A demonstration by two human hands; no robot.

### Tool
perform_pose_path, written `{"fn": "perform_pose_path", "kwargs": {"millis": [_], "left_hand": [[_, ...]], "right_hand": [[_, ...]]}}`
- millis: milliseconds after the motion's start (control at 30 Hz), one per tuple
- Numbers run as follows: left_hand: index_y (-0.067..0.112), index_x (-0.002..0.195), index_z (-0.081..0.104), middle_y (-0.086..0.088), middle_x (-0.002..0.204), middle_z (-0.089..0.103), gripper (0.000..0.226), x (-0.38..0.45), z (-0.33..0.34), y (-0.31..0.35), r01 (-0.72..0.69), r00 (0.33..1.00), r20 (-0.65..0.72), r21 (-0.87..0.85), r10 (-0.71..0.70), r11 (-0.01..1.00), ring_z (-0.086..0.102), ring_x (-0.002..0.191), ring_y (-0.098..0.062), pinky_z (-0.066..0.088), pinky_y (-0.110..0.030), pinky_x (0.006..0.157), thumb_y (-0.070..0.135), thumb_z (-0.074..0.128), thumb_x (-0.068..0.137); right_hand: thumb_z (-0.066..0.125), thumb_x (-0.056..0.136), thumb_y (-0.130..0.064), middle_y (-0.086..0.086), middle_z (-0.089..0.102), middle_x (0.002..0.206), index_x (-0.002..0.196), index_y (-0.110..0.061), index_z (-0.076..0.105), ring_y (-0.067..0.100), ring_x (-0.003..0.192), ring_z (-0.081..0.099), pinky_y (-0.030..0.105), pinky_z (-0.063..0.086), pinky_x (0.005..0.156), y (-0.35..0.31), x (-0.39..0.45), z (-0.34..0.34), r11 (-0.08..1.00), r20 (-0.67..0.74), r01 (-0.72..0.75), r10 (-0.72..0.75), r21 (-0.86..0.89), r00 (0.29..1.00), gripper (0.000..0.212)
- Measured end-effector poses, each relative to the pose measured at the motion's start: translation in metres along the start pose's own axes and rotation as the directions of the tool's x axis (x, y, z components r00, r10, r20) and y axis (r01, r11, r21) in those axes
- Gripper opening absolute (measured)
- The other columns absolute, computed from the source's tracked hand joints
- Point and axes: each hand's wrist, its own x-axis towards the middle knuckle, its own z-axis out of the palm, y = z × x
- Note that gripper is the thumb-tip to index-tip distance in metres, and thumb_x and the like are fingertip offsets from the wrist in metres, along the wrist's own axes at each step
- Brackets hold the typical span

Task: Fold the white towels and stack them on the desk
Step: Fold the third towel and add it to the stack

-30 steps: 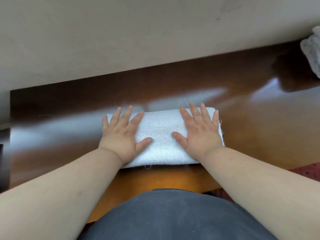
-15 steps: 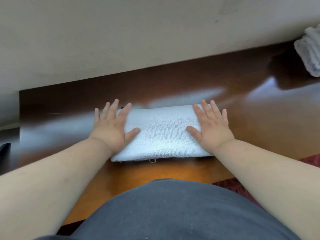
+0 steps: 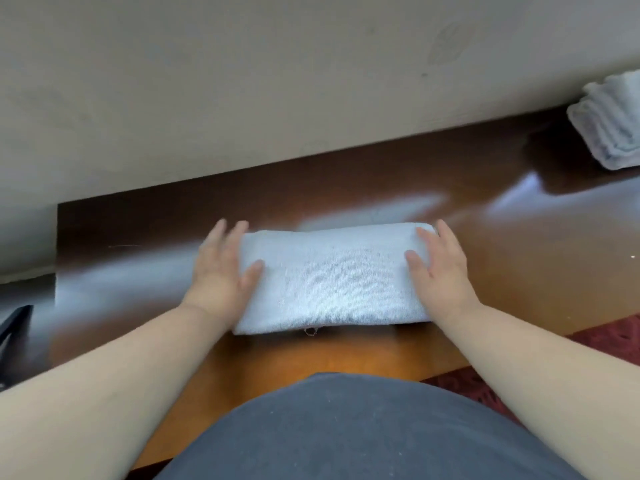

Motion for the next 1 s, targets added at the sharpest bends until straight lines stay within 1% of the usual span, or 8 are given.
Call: {"fn": "perform_pose_path", "kwargs": {"millis": [67, 133, 300, 467, 667, 767, 867, 1000], "left_hand": [[0.016, 0.152, 0.029, -0.010, 0.141, 0.051, 0.073, 0.002, -0.011, -0.009, 0.408, 0.912, 0.129, -0.381, -0.389, 0.830, 0.050, 0.129, -0.029, 0.037, -0.039, 0.109, 0.042, 0.063, 0.093], [0.008, 0.141, 0.044, -0.017, 0.125, 0.063, 0.057, 0.003, -0.015, -0.014, 0.583, 0.812, 0.396, -0.504, -0.429, 0.638, 0.065, 0.109, -0.028, 0.051, -0.045, 0.097, 0.039, 0.061, 0.096], [0.011, 0.127, 0.058, -0.009, 0.116, 0.072, 0.036, 0.009, -0.024, -0.014, 0.625, 0.742, 0.596, -0.451, -0.307, 0.637, 0.069, 0.104, -0.024, 0.053, -0.040, 0.090, 0.021, 0.066, 0.094], [0.007, 0.123, 0.061, -0.007, 0.109, 0.075, 0.031, 0.008, -0.033, -0.003, 0.692, 0.648, 0.711, -0.398, -0.275, 0.603, 0.070, 0.098, -0.023, 0.051, -0.031, 0.075, 0.007, 0.063, 0.093], [0.023, 0.125, 0.062, 0.001, 0.115, 0.072, 0.067, -0.007, -0.056, 0.015, 0.412, 0.855, 0.499, -0.483, -0.143, 0.773, 0.064, 0.113, -0.014, 0.047, -0.032, 0.102, 0.003, 0.086, 0.065], [0.041, 0.106, 0.068, 0.017, 0.097, 0.074, 0.054, -0.011, -0.067, 0.040, 0.142, 0.952, 0.307, -0.393, -0.016, 0.908, 0.067, 0.087, 0.003, 0.049, -0.007, 0.070, 0.007, 0.086, 0.068], [0.045, 0.077, 0.063, 0.019, 0.065, 0.065, 0.027, -0.012, -0.083, 0.070, -0.055, 0.976, 0.194, -0.200, 0.094, 0.978, 0.050, 0.050, -0.003, 0.035, -0.009, 0.043, 0.024, 0.078, 0.066], [0.058, 0.092, 0.048, 0.040, 0.077, 0.057, 0.026, -0.023, -0.099, 0.105, -0.061, 0.992, 0.117, 0.040, 0.056, 0.997, 0.051, 0.052, 0.001, 0.036, -0.019, 0.043, 0.051, 0.044, 0.067]], "right_hand": [[0.059, 0.093, -0.048, 0.005, 0.046, 0.147, 0.150, -0.022, 0.038, 0.027, 0.129, 0.050, 0.045, 0.038, 0.113, 0.006, 0.007, -0.011, 0.894, 0.015, -0.350, 0.360, 0.279, 0.933, 0.066], [0.072, 0.090, -0.041, 0.004, 0.055, 0.139, 0.152, -0.018, 0.035, 0.027, 0.116, 0.061, 0.049, 0.049, 0.104, 0.012, 0.013, -0.021, 0.666, 0.287, -0.596, 0.524, 0.448, 0.802, 0.075], [0.070, 0.092, -0.016, 0.010, 0.072, 0.121, 0.134, -0.010, 0.056, 0.033, 0.114, 0.067, 0.056, 0.047, 0.105, 0.017, 0.030, -0.048, 0.645, 0.667, -0.690, 0.360, 0.327, 0.652, 0.044], [0.068, 0.079, -0.008, 0.018, 0.071, 0.120, 0.127, -0.002, 0.060, 0.031, 0.104, 0.072, 0.042, 0.059, 0.082, 0.012, 0.024, -0.053, 0.544, 0.810, -0.768, 0.247, 0.339, 0.532, 0.049], [0.068, 0.079, 0.009, 0.008, 0.074, 0.117, 0.118, -0.014, 0.068, 0.020, 0.104, 0.071, 0.024, 0.056, 0.079, 0.020, 0.006, -0.069, 0.715, 0.694, -0.584, 0.193, 0.385, 0.693, 0.046], [0.075, 0.078, 0.006, -0.003, 0.074, 0.108, 0.103, -0.027, 0.069, 0.013, 0.106, 0.067, 0.026, 0.049, 0.090, 0.019, -0.005, -0.083, 0.863, 0.465, -0.415, 0.253, 0.287, 0.848, 0.042], [0.084, 0.077, -0.015, -0.011, 0.070, 0.100, 0.100, -0.034, 0.066, 0.011, 0.097, 0.064, 0.029, 0.047, 0.086, 0.021, -0.017, -0.099, 0.949, 0.301, -0.294, 0.250, 0.112, 0.920, 0.035], [0.074, 0.083, -0.042, -0.010, 0.067, 0.057, 0.072, -0.027, 0.071, 0.001, 0.050, 0.057, 0.020, 0.043, 0.054, 0.030, -0.035, -0.128, 0.943, 0.267, -0.332, 0.325, -0.020, 0.907, 0.019]]}}
